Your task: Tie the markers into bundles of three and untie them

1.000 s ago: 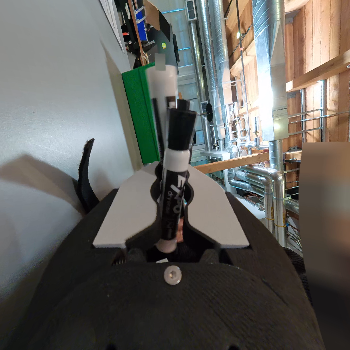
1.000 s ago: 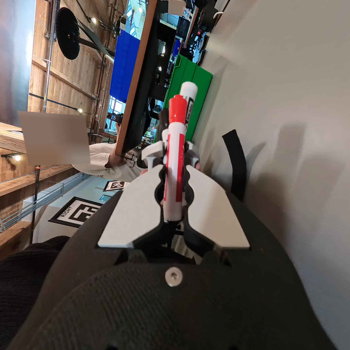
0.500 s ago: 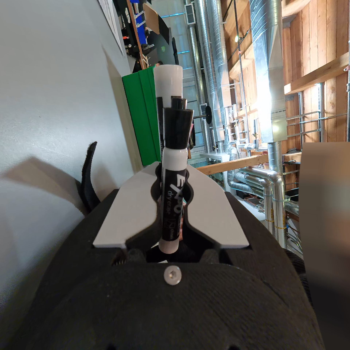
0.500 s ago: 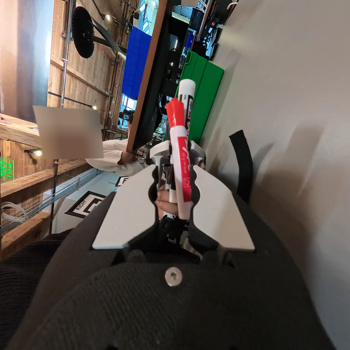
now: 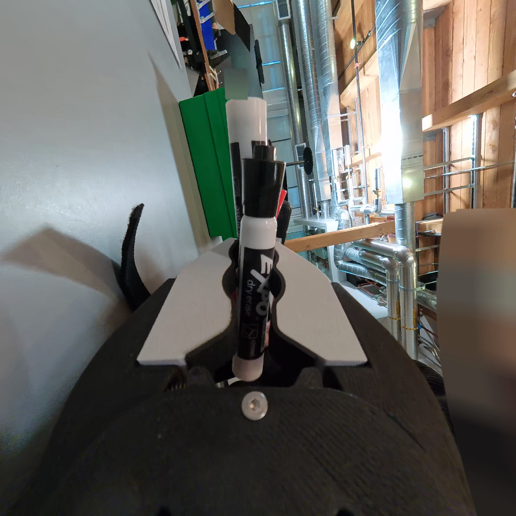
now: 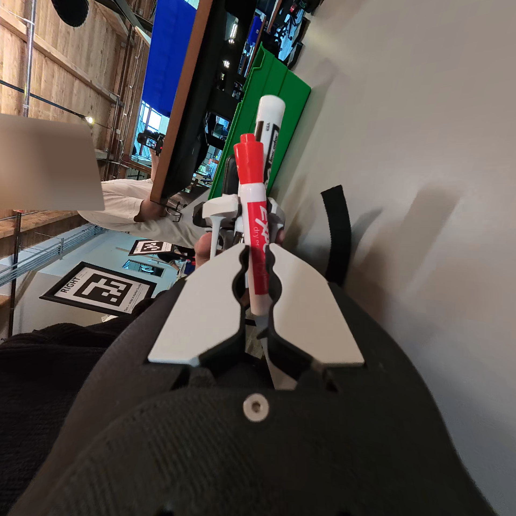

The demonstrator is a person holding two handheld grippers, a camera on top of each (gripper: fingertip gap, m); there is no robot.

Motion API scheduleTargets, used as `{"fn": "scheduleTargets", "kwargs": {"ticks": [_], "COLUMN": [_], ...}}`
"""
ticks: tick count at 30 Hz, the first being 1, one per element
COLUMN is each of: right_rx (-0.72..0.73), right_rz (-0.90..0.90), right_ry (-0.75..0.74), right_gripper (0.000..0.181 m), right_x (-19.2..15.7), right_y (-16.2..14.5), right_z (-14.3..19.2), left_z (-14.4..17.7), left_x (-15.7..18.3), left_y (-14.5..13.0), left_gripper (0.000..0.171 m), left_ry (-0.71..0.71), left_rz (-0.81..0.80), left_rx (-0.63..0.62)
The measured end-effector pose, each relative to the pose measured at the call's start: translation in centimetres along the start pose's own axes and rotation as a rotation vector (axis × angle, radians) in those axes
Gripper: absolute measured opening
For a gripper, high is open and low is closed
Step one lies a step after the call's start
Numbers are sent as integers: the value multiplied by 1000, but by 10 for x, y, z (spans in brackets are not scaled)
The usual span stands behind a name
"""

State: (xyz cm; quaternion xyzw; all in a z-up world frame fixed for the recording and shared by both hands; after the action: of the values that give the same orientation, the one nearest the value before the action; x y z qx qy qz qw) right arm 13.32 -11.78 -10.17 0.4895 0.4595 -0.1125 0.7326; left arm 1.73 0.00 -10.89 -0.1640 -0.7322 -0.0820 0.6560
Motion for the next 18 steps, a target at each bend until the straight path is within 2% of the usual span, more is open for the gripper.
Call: {"fn": "scheduleTargets", "kwargs": {"ticks": [2,12,18], "right_rx": [29,51,80], "right_rz": [-7,31,23], "right_ry": [17,-10,-6], "right_gripper": [0,0,11], "right_x": [0,1,3], "right_y": [2,9,11], "right_z": [2,9,12], "left_z": [-3,-7,-4], "left_x": [0,-2,-4], "left_y": [-3,-9,-7], "left_gripper": [20,20,20], "left_ry": [21,78,82], "left_rz": [-27,-55,-22], "left_rx": [-25,-63,-22]}}
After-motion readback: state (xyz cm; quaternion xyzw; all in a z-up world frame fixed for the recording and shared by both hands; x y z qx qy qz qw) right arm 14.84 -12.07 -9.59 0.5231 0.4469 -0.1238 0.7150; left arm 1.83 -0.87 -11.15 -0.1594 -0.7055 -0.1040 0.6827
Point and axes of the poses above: each gripper's, where its closed fingertips meet, z back along the fingers, y out of its top, x = y × z across the jaws, the point moved 9 cm from there along z, back along the fingers, and after that the axes turned 14 degrees about z, right-handed, at the moved point
